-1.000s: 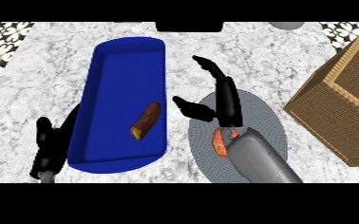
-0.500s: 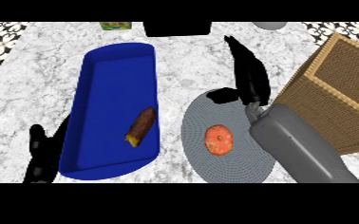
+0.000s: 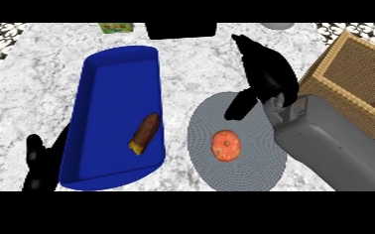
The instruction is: Pick the squash from the placemat and place it in the basket
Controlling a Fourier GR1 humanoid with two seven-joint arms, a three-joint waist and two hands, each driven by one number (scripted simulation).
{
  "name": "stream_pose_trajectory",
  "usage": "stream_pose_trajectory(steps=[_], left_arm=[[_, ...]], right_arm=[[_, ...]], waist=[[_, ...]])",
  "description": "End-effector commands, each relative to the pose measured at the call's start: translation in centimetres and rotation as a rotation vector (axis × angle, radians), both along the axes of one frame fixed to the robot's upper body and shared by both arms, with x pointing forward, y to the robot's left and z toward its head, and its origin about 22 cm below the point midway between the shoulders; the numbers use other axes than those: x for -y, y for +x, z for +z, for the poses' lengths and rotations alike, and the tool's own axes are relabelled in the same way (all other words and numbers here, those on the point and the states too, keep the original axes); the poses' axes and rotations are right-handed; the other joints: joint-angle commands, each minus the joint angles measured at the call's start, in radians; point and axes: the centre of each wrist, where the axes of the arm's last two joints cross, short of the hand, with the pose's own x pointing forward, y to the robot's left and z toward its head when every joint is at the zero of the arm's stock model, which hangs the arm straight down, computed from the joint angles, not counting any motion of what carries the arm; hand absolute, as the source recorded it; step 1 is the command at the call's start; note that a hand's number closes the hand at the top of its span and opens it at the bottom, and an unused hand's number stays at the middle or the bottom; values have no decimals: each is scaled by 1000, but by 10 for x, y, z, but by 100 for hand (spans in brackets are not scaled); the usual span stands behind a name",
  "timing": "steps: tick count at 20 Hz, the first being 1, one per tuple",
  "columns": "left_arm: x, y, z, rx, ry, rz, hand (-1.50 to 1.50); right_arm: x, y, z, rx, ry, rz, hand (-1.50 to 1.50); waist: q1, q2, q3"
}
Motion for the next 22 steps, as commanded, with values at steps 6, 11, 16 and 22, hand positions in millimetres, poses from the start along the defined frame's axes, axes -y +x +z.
stream_pose_trajectory(steps=[6,11,16,22], left_arm=[[8,-8,-8,-60,-51,15,0],[22,-13,-13,-77,-67,-35,0],[21,-16,-16,-70,-67,-43,0],[28,0,-7,-48,-67,-52,0]], right_arm=[[11,-42,60,-188,-143,-22,-150],[20,-57,75,-195,-102,-39,-150],[24,-78,57,-190,-60,-41,-150],[18,-83,35,-180,-40,-72,-150]], waist=[[5,20,-5],[30,30,-5],[44,36,-5],[62,43,-3]])
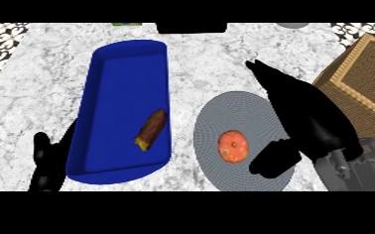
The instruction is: Pick the squash from the placemat and place it in the basket
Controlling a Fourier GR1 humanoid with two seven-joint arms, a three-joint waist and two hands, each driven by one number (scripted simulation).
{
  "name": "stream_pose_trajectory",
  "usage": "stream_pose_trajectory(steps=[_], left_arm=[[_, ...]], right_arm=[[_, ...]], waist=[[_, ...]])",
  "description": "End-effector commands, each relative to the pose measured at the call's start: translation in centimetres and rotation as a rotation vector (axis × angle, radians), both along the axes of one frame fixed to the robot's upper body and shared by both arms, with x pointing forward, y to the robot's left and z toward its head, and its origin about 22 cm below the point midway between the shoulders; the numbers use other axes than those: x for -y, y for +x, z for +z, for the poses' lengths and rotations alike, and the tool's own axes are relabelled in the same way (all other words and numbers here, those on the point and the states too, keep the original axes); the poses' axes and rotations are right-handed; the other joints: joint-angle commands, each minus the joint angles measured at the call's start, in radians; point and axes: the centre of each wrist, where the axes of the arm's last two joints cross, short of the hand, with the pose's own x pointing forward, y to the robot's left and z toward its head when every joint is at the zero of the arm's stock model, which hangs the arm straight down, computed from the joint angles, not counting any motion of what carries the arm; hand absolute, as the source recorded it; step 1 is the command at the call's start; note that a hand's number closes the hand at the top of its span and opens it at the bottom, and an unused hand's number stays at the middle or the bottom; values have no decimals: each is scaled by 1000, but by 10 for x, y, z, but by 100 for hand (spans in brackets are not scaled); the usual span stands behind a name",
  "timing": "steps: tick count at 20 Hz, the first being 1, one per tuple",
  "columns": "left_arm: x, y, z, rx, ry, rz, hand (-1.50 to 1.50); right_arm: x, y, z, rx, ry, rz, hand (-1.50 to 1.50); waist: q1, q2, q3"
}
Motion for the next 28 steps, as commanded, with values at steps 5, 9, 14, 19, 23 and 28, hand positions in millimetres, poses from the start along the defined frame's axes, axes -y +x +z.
stream_pose_trajectory(steps=[5,9,14,19,23,28], left_arm=[[9,-14,-16,-104,-43,-12,0],[11,1,-9,-98,-28,-25,0],[2,-12,-21,-86,-32,-15,0],[24,-4,-17,-106,-50,-35,0],[19,-5,-14,-93,-41,-31,0],[14,-13,-14,-92,-43,-30,0]], right_arm=[[-6,-12,-41,-101,-127,-190,-150],[-18,-16,-57,-141,-100,-190,-150],[-6,-15,-82,-144,-108,-196,-150],[-8,-15,-86,-113,-92,-217,-150],[-3,-15,-111,-119,-104,-216,-150],[-27,-17,-129,-103,-89,-228,-150]], waist=[[14,10,-9],[15,12,-9],[18,14,-8],[16,13,-8],[21,14,-8],[28,15,-8]])
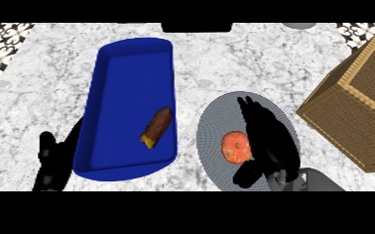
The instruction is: Pick the squash from the placemat and place it in the basket
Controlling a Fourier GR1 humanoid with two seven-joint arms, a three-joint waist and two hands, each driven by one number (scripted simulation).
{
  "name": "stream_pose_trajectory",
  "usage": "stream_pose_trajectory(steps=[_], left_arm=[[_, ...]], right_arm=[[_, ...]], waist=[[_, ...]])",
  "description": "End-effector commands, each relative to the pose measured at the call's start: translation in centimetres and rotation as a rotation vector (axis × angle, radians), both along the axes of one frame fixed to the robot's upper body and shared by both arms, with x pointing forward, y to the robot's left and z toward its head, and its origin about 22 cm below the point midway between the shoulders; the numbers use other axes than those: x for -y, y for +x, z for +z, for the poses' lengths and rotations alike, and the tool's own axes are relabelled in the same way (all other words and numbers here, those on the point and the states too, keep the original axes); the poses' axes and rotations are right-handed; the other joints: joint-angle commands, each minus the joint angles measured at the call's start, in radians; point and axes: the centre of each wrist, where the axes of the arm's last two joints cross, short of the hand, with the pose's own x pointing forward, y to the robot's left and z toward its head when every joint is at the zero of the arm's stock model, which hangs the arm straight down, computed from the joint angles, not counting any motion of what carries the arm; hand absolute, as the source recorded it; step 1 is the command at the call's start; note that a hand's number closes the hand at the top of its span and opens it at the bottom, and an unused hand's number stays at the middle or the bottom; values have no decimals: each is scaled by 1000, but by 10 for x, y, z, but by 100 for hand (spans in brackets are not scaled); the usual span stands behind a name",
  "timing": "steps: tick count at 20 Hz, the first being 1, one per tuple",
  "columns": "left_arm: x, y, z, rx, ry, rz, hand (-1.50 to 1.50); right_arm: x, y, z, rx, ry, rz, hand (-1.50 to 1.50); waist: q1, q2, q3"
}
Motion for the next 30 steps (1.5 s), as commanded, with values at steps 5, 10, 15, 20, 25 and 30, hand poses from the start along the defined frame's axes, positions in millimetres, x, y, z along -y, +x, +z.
stream_pose_trajectory(steps=[5,10,15,20,25,30], left_arm=[[11,2,-12,-90,-38,4,0],[-4,-5,-3,-82,-51,2,0],[-9,-9,-6,-80,-35,2,0],[13,0,1,-108,-37,-5,0],[13,-8,-19,-98,-28,-2,0],[-8,-10,-27,-98,-46,11,0]], right_arm=[[-20,1,-33,-38,-34,-91,-150],[-12,2,-43,-84,-61,-111,-150],[-7,10,-63,-164,-104,-116,-150],[-27,8,-60,-154,-84,-101,-150],[-20,22,-60,-116,-68,-118,-150],[-14,11,-76,-127,-73,-121,-150]], waist=[[2,8,-10],[4,7,-10],[5,8,-10],[1,7,-10],[2,7,-10],[-1,8,-10]])
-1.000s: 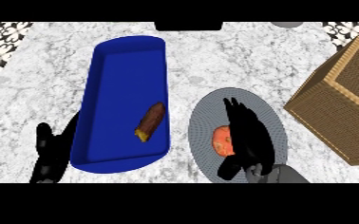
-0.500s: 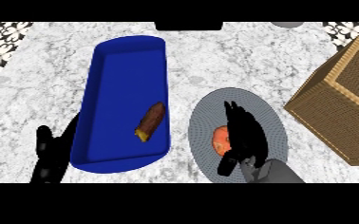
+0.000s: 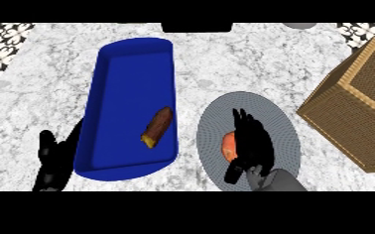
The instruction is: Pick the squash from the placemat and place it in the basket
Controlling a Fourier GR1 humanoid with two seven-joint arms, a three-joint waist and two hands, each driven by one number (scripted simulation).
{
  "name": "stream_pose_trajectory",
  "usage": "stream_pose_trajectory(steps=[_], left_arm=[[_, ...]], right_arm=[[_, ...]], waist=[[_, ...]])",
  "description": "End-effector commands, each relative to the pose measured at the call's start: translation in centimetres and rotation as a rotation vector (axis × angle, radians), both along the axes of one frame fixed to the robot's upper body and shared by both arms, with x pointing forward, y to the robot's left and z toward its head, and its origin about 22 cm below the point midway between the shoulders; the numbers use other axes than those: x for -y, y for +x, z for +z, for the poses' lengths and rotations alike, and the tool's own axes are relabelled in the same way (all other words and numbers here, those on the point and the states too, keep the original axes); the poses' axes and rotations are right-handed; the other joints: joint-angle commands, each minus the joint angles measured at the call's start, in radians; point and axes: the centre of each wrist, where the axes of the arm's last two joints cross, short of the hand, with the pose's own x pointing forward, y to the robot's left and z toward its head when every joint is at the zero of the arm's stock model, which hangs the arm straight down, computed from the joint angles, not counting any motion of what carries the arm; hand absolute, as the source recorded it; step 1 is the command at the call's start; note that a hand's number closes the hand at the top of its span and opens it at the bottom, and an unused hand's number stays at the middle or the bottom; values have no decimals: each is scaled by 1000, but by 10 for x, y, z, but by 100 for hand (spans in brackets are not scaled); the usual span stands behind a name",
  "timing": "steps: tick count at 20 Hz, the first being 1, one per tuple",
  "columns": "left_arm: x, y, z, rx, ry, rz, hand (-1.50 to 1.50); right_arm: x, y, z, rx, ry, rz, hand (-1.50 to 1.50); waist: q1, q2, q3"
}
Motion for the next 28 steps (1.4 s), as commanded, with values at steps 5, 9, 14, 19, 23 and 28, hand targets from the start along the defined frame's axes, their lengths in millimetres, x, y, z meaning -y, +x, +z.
stream_pose_trajectory(steps=[5,9,14,19,23,28], left_arm=[[19,-28,-7,-86,-17,11,0],[7,-18,-7,-71,-23,7,0],[-5,-7,-3,-66,-11,43,0],[-2,-19,-11,-84,0,46,0],[-6,-27,-18,-103,-11,95,0],[-6,-33,-12,-101,-27,95,0]], right_arm=[[3,2,-5,19,-90,80,150],[13,4,0,26,-155,102,150],[42,-36,-29,19,-146,273,150],[29,-109,-23,-12,-83,897,150],[66,-148,-7,85,-60,1083,150],[93,-169,30,243,218,992,150]], waist=[[7,6,-12],[0,6,-12],[-12,5,-12],[-23,-20,-11],[-69,-19,-10],[-87,-7,-6]])
